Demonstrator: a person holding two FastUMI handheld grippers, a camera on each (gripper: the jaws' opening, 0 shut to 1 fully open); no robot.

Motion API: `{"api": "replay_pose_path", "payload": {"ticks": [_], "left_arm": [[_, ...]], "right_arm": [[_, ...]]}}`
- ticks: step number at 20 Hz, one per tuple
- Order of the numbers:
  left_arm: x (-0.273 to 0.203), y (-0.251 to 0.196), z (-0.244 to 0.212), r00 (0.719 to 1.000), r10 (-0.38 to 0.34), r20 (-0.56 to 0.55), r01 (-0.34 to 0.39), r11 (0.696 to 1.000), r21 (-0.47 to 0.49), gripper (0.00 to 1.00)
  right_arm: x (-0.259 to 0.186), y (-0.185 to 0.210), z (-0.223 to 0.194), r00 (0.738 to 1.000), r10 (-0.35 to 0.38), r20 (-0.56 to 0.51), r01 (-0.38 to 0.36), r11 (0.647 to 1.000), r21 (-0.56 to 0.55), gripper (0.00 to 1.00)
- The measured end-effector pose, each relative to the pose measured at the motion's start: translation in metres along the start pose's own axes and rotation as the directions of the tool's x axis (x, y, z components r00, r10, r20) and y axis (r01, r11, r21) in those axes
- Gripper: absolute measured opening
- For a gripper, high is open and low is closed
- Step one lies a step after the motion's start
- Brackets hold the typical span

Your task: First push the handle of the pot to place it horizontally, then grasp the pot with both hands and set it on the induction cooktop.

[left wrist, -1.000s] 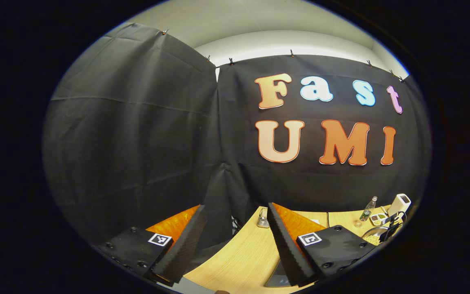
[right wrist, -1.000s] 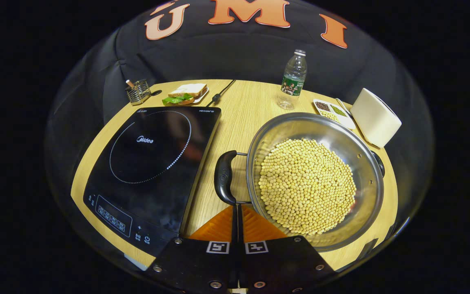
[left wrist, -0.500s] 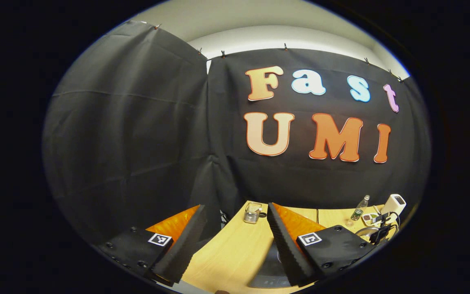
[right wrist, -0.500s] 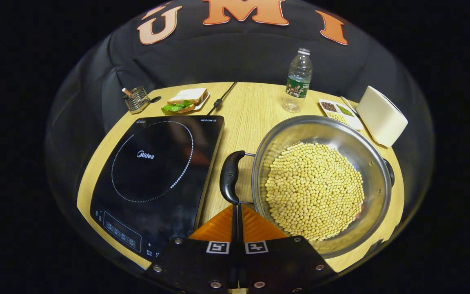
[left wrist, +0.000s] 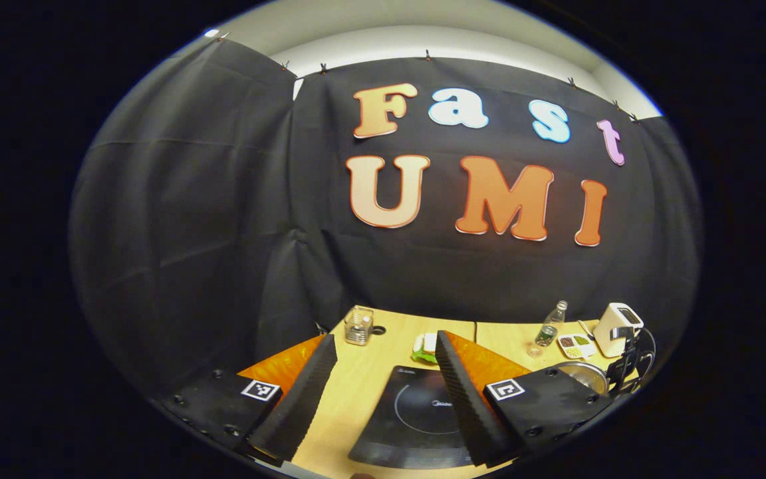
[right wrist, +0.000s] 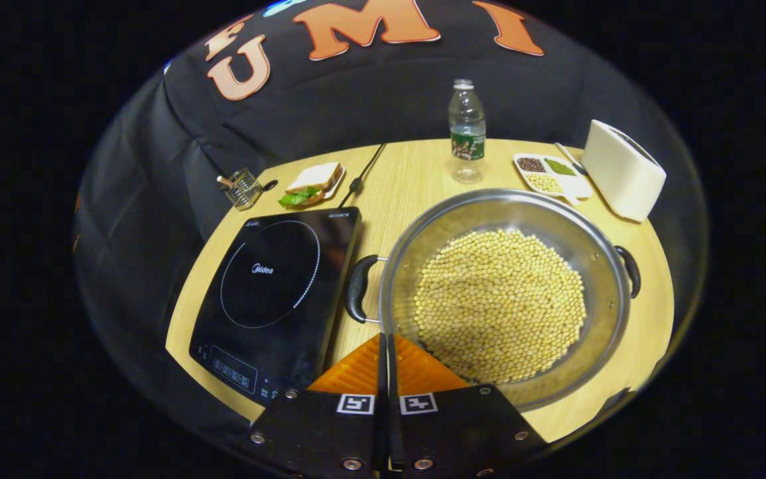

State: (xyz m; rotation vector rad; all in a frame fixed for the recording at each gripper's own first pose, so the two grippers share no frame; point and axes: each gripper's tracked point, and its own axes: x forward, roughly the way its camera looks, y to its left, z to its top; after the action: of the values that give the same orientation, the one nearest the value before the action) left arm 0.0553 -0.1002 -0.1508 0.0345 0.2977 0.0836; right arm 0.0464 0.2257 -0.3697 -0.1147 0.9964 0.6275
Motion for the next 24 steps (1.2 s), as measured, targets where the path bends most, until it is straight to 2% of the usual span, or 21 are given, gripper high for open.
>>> {"api": "replay_pose_path", "payload": {"ticks": [5,10,15,16,18,20,21,22,24], "left_arm": [[0.02,-0.069,-0.026,0.992,-0.11,-0.059,0.11,0.994,-0.011,0.97],[0.042,-0.141,-0.071,0.966,-0.212,-0.148,0.215,0.977,0.0,0.98],[0.063,-0.195,-0.128,0.915,-0.283,-0.287,0.295,0.956,-0.003,0.98],[0.068,-0.205,-0.14,0.907,-0.293,-0.304,0.306,0.952,-0.004,0.98],[0.072,-0.223,-0.165,0.876,-0.31,-0.369,0.325,0.946,-0.023,0.98],[0.071,-0.241,-0.187,0.844,-0.337,-0.418,0.344,0.937,-0.061,0.98],[0.071,-0.246,-0.196,0.832,-0.342,-0.436,0.347,0.935,-0.072,0.98],[0.072,-0.252,-0.206,0.821,-0.345,-0.455,0.348,0.934,-0.079,0.98],[0.076,-0.26,-0.224,0.797,-0.346,-0.495,0.35,0.932,-0.089,0.98]], "right_arm": [[-0.021,-0.062,0.019,0.997,-0.061,0.05,0.059,0.998,0.03,0.0],[-0.026,-0.128,0.024,0.989,-0.138,0.057,0.134,0.988,0.073,0.08],[-0.03,-0.18,0.025,0.979,-0.196,0.064,0.189,0.976,0.104,0.36],[-0.03,-0.188,0.026,0.977,-0.205,0.063,0.198,0.974,0.106,0.52],[-0.029,-0.204,0.025,0.973,-0.225,0.058,0.218,0.97,0.108,0.64],[-0.027,-0.217,0.024,0.97,-0.238,0.054,0.232,0.967,0.104,0.72],[-0.026,-0.223,0.025,0.968,-0.246,0.053,0.24,0.966,0.1,0.68],[-0.024,-0.229,0.024,0.966,-0.253,0.054,0.248,0.964,0.095,0.77],[-0.02,-0.238,0.024,0.963,-0.263,0.05,0.258,0.962,0.087,0.85]]}}
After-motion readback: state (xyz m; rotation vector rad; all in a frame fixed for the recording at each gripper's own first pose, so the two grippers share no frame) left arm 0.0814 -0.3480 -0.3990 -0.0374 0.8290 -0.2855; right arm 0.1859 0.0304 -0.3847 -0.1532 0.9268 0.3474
